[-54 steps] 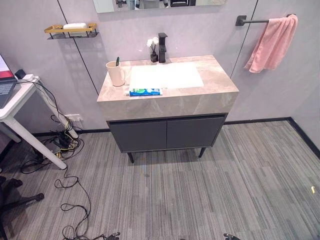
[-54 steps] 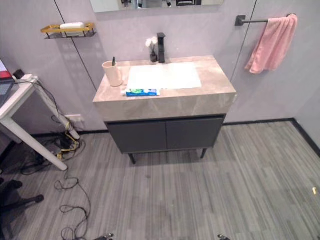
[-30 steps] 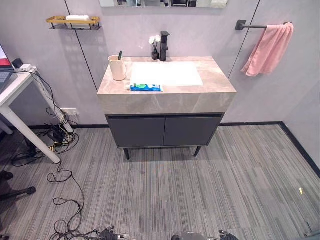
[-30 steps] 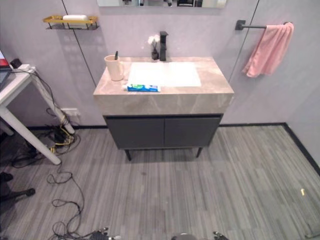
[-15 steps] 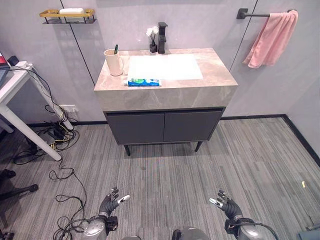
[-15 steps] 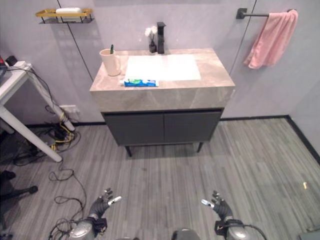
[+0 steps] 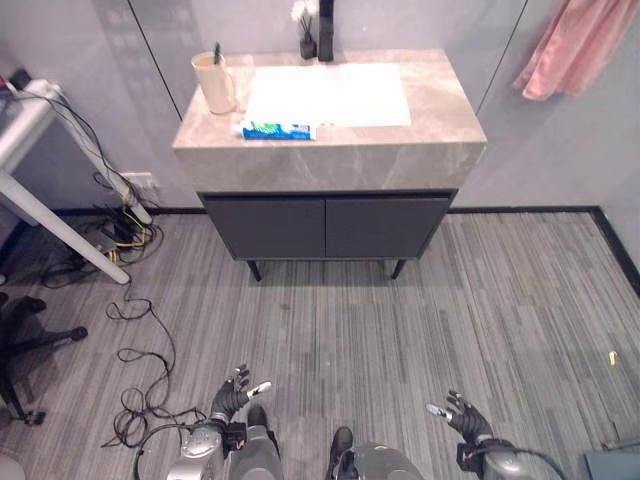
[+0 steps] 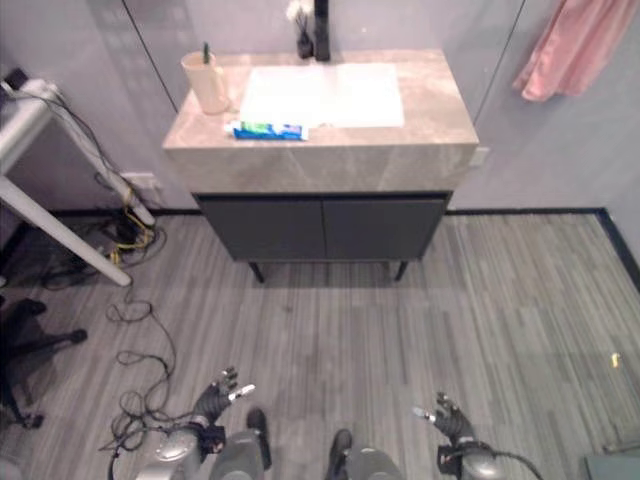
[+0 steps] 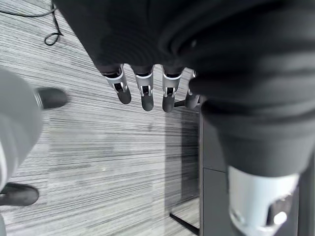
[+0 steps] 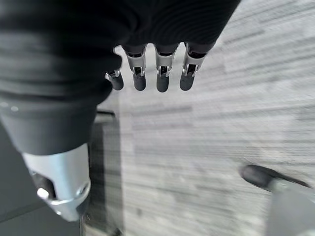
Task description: Put brush and paste in cup on sink, flatten towel.
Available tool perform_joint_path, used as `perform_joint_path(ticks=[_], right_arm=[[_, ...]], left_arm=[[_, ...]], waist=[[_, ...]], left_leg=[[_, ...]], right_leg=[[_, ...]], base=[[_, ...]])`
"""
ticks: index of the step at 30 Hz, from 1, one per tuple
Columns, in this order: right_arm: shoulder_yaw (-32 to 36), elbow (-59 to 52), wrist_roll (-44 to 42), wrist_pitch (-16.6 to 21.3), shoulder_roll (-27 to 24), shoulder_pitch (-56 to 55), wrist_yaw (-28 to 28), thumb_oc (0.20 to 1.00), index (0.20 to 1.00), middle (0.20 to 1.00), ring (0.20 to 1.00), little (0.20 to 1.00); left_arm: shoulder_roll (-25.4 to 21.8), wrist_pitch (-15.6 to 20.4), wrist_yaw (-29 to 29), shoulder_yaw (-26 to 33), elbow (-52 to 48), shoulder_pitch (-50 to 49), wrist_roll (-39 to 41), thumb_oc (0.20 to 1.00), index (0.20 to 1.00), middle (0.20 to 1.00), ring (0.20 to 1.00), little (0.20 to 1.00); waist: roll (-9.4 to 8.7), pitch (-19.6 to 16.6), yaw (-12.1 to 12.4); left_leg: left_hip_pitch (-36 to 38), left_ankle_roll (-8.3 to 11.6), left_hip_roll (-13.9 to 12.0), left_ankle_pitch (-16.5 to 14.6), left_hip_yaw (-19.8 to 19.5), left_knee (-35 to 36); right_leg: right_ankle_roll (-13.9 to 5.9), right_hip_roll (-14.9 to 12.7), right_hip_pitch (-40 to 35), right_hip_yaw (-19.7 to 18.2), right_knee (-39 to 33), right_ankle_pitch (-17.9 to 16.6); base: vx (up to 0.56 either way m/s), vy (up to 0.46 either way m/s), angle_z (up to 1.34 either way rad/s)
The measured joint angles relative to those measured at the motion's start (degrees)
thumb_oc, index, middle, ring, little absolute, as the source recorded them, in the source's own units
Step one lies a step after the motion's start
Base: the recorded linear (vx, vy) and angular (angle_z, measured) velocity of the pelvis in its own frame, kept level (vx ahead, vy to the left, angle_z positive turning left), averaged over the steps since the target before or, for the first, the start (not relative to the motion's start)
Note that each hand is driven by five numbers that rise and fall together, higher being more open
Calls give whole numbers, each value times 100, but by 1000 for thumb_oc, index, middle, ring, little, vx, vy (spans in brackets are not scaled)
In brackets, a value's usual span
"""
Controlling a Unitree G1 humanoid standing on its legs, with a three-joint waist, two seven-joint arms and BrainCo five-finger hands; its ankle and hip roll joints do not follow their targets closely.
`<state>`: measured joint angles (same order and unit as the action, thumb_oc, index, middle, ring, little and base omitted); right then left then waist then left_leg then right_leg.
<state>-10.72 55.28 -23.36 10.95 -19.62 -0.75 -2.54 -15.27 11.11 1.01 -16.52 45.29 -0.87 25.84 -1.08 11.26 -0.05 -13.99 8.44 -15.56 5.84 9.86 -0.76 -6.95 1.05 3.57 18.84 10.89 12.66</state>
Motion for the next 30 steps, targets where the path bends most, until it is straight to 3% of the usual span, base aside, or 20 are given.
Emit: perform_joint_path(ticks=[1, 2, 4, 5, 6, 8, 10, 11, 12, 13, 14, 17, 18, 19, 24, 26, 28, 29, 30], right_arm=[[-20, -3, 16, -1, -15, 26, -13, 1000, 1000, 1000, 1000, 1000], [-105, 16, 79, -20, 0, 68, -6, 1000, 1000, 1000, 1000, 1000], [-132, -24, 145, -48, -38, 34, -5, 1000, 1000, 1000, 1000, 1000], [-105, -30, 185, -48, -59, 44, -6, 1000, 1000, 1000, 1000, 1000], [-101, -55, 195, -69, -70, 35, -4, 1000, 1000, 1000, 1000, 1000], [-179, -197, 234, -105, -11, 82, -11, 1000, 1000, 1000, 1000, 1000], [-261, -557, 337, -112, -13, 76, -29, 1000, 1000, 1000, 1000, 1000], [-322, -771, 417, -106, -59, 34, -48, 1000, 1000, 1000, 1000, 1000], [-399, -768, 503, -108, -107, 3, -82, 1000, 1000, 1000, 1000, 1000], [-471, -779, 571, -110, -91, -15, -121, 1000, 1000, 1000, 1000, 1000], [-640, -797, 728, -111, -56, -33, -198, 1000, 1000, 1000, 1000, 1000], [-673, -933, 858, -106, -24, -45, -276, 1000, 1000, 1000, 1000, 1000], [-675, -947, 888, -106, -22, -45, -294, 1000, 1000, 1000, 1000, 1000], [-672, -938, 961, -108, -23, -58, -296, 1000, 1000, 1000, 1000, 1000], [-651, -926, 1068, -114, -15, -141, -296, 1000, 1000, 1000, 1000, 1000], [-649, -922, 1068, -115, -7, -189, -294, 1000, 1000, 1000, 1000, 1000], [-609, -917, 1067, -115, -33, -206, -284, 1000, 1000, 1000, 1000, 1000], [-580, -933, 1065, -122, -63, -240, -263, 1000, 1000, 1000, 1000, 1000], [-580, -1017, 1065, -122, -49, -328, -270, 1000, 1000, 1000, 1000, 1000]], left_arm=[[4, 21, 9, 20, -117, 13, -2, 1000, 1000, 1000, 1000, 1000], [-82, 39, 9, 33, -164, 3, -7, 1000, 1000, 1000, 1000, 1000], [-85, -12, 12, 48, -167, -26, -165, 1000, 1000, 1000, 1000, 1000], [-82, 0, 12, 49, -156, -34, -214, 1000, 1000, 1000, 1000, 1000], [-79, -1, 11, 47, -170, 25, -221, 1000, 1000, 1000, 1000, 1000], [-151, -6, 5, 55, -201, 8, -227, 1000, 1000, 1000, 1000, 1000], [-277, -6, -2, 60, -259, -16, -231, 1000, 1000, 1000, 1000, 1000], [-344, -5, -14, 59, -349, -68, -303, 1000, 1000, 1000, 1000, 1000], [-364, 2, -24, 55, -381, -92, -403, 1000, 1000, 1000, 1000, 1000], [-402, 0, -30, 53, -382, -96, -417, 1000, 1000, 1000, 1000, 1000], [-496, 8, -39, 58, -374, -48, -448, 1000, 1000, 1000, 1000, 1000], [-536, 9, -40, 55, -353, -29, -453, 1000, 1000, 1000, 1000, 1000], [-545, 9, -41, 49, -340, -36, -471, 1000, 1000, 1000, 1000, 1000], [-543, 3, -46, 37, -304, -37, -533, 1000, 1000, 1000, 1000, 1000], [-544, -9, -159, -3, -319, -243, -671, 1000, 1000, 1000, 1000, 1000], [-556, -12, -161, -14, -309, -292, -687, 1000, 1000, 1000, 1000, 1000], [-555, -18, -188, -62, -321, -399, -841, 1000, 1000, 1000, 1000, 1000], [-529, -34, -199, -52, -335, -416, -875, 1000, 1000, 1000, 1000, 1000], [-543, -36, -197, -25, -349, -400, -883, 1000, 1000, 1000, 1000, 1000]], waist=[[57, 29, 78], [-96, 66, 91], [-105, -48, 51], [-86, -111, 75], [-37, -132, 43], [-77, -154, 116], [-169, -125, 117], [-187, -220, 90], [-111, -308, 95], [-168, -380, 82], [-271, -444, 93], [-297, -467, 143], [-278, -479, 179], [-286, -501, 190], [-306, -599, 220], [-319, -655, 226], [-165, -627, 165], [32, -511, -27], [130, -516, -118]], left_leg=[[5, 26, -126, 15, -50, -29], [14, 18, -59, 35, -173, -337], [21, -72, 144, -9, -312, -719], [29, -74, 308, -8, -259, -863], [65, -94, 453, -20, -241, -927], [93, -411, 652, -226, 36, -1170], [59, -533, 827, -304, 211, -1231], [-48, -639, 936, -232, 275, -1201], [6, -936, 979, -226, 325, -1081], [139, -974, 1124, -374, 341, -979], [313, -1151, 1357, -496, 347, -806], [475, -1380, 1623, -661, 343, -804], [505, -1440, 1665, -764, 391, -808], [526, -1429, 1723, -820, 409, -801], [901, -1464, 1946, -933, 456, -486], [917, -1599, 1996, -1078, 457, -495], [1108, -1621, 2012, -1076, 450, -418], [1391, -1679, 2011, -1109, 292, -217], [1486, -1626, 1987, -1056, 168, -54]], right_leg=[[182, -34, 133, 12, 537, 107], [656, -74, 25, -257, 607, 193], [669, -81, -74, -283, 585, 292], [843, -81, -129, -338, 561, 228], [847, -66, -181, -426, 548, 261], [866, -124, -308, -623, 425, 257], [851, -275, -521, -742, 303, 231], [724, -440, -633, -743, 293, 236], [455, -568, -722, -762, 488, 323], [357, -729, -674, -768, 675, 330], [138, -980, -638, -790, 951, 181], [-172, -1407, -621, -949, 1306, -23], [-310, -1475, -611, -1056, 1257, -310], [-386, -1511, -635, -1117, 1293, -332], [-528, -1783, -380, -1223, 2160, -556], [-535, -1836, -212, -1252, 2444, -757], [-451, -1875, 106, -1261, 3091, -1392], [-543, -1718, 753, -1572, 3963, -1818], [-490, -1404, 974, -1691, 3748, -1210]], base=[[413, 242, -41], [301, 177, -31], [226, 153, -25], [244, 209, -27], [314, 270, -30], [211, 191, -47], [189, 182, -39], [218, 228, -17], [202, 216, 1], [217, 241, 19], [123, 138, 27], [124, 152, 14], [148, 176, 10], [111, 134, 4], [93, 128, 3], [101, 211, -1], [187, 182, 2], [216, 93, 30], [194, 68, 37]])
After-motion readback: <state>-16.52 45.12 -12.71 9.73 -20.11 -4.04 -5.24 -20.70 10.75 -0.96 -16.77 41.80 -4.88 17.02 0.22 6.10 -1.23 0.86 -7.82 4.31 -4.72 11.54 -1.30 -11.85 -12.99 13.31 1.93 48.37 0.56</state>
